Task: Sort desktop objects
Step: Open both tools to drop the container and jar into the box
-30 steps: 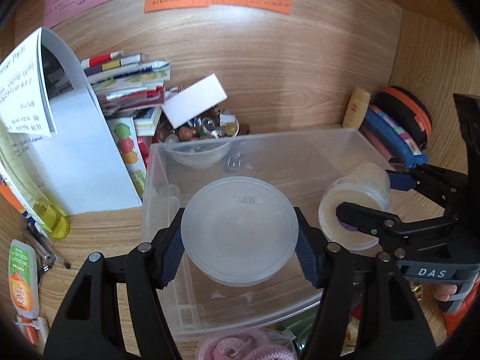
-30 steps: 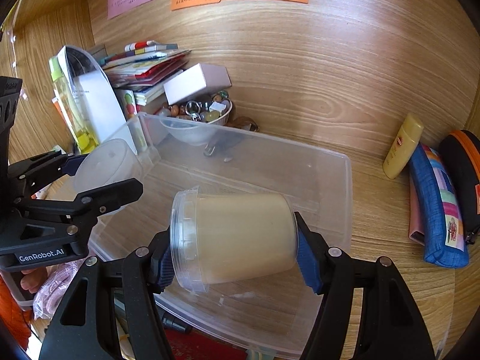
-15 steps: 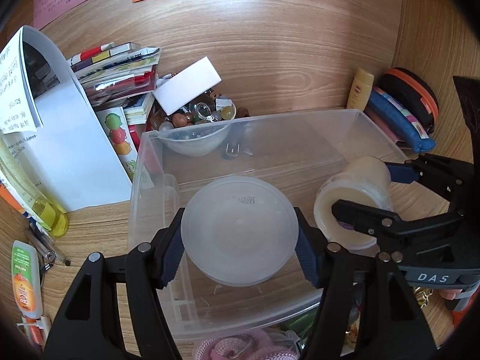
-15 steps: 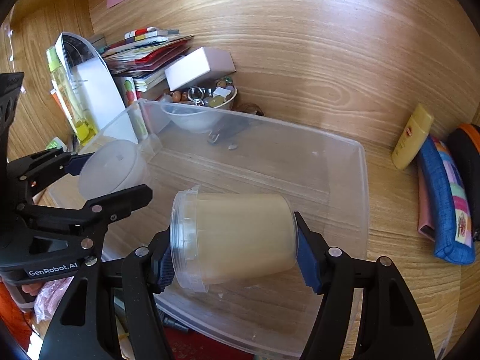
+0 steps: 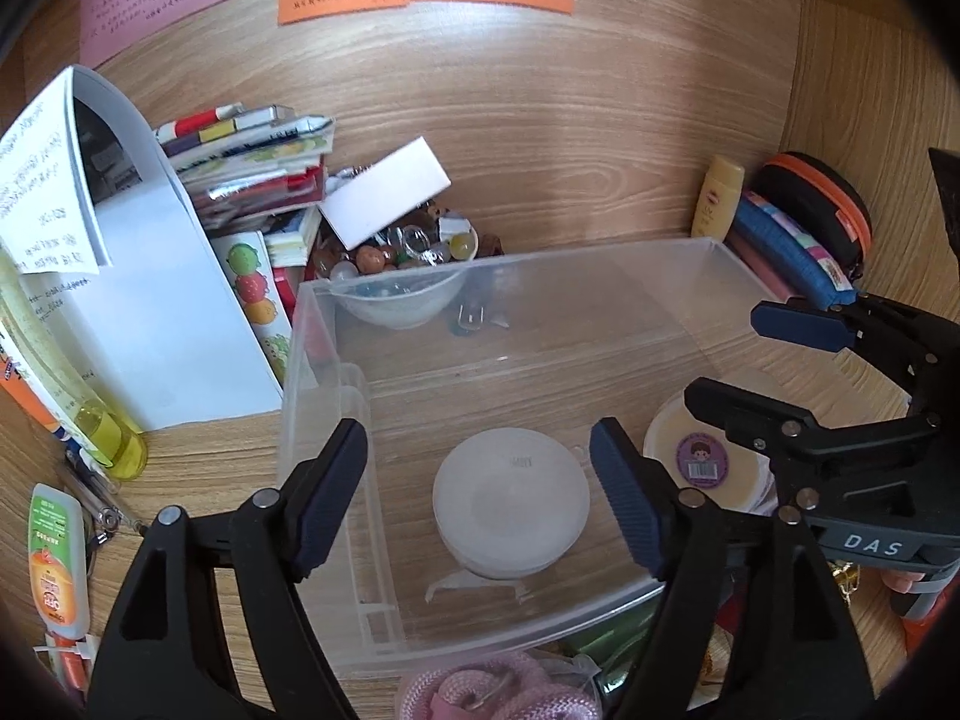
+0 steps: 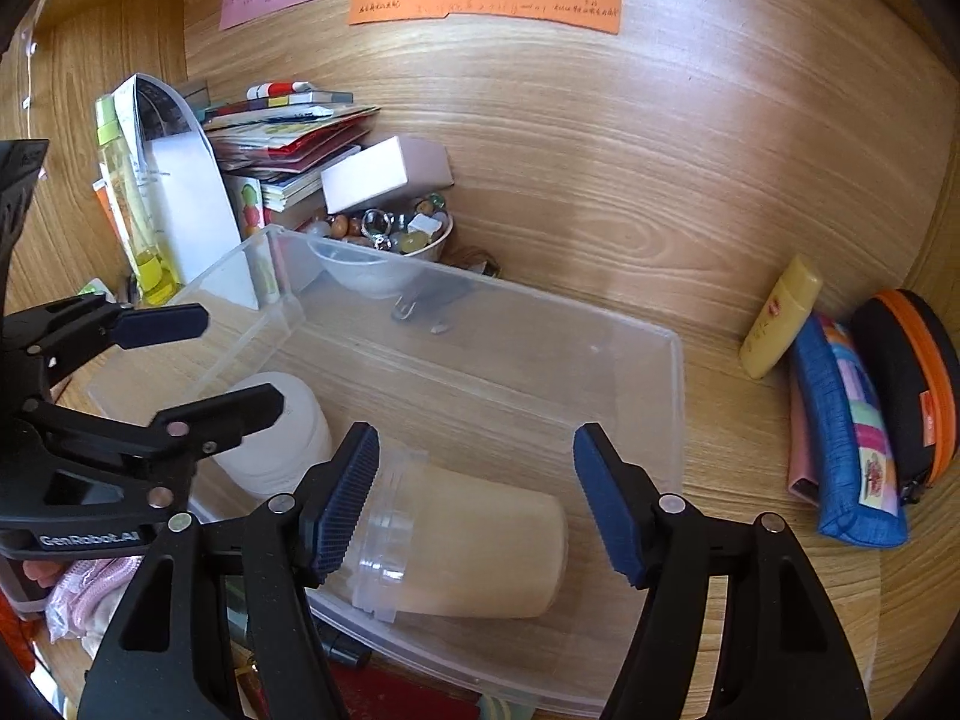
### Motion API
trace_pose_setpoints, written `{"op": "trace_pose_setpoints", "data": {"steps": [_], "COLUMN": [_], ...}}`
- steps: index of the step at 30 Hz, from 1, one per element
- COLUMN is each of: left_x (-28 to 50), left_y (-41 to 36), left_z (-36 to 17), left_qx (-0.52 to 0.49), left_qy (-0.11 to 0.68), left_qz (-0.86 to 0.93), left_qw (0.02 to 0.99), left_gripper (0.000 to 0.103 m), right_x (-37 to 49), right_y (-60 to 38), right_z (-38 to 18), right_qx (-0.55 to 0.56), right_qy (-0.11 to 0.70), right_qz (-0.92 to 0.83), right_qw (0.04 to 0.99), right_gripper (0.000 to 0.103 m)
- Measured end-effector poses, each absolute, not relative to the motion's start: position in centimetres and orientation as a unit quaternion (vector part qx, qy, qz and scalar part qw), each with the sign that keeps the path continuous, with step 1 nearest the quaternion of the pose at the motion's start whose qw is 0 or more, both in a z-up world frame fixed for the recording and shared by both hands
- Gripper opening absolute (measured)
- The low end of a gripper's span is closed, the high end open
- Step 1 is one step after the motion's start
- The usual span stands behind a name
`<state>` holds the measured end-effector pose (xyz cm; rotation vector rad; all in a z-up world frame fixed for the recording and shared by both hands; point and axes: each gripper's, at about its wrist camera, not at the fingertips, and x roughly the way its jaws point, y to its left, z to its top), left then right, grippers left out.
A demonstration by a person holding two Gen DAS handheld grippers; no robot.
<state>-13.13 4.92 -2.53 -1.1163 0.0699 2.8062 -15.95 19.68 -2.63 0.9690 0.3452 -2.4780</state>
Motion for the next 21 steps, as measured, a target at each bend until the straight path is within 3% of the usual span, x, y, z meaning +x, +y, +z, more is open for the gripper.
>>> {"op": "trace_pose_setpoints", "data": {"steps": [2, 7, 21], "left_x": [-12.8, -11.9, -8.6], "left_y": [4.9, 4.8, 2.2], "left_z": [-2.3, -1.4, 1.6], "left_qx": [-0.361, -0.334, -0.286], "left_qy": [0.022, 0.019, 0.004], "left_qz": [0.930, 0.941, 0.957], "left_qw": [0.063, 0.060, 0.036], "left_gripper": [0.083, 0.091, 0.100], "right_x": [-15.8, -15.2, -12.4], "right_y": [19.9, 21.0, 24.4], "right_z": [-2.2, -0.7, 3.7], "right_qx": [0.346, 0.323, 0.292], "right_qy": [0.117, 0.091, 0.056], "right_qz": [-0.902, -0.913, -0.926], "right_qw": [0.230, 0.231, 0.232], "right_gripper": [0.066, 0.080, 0.086]}}
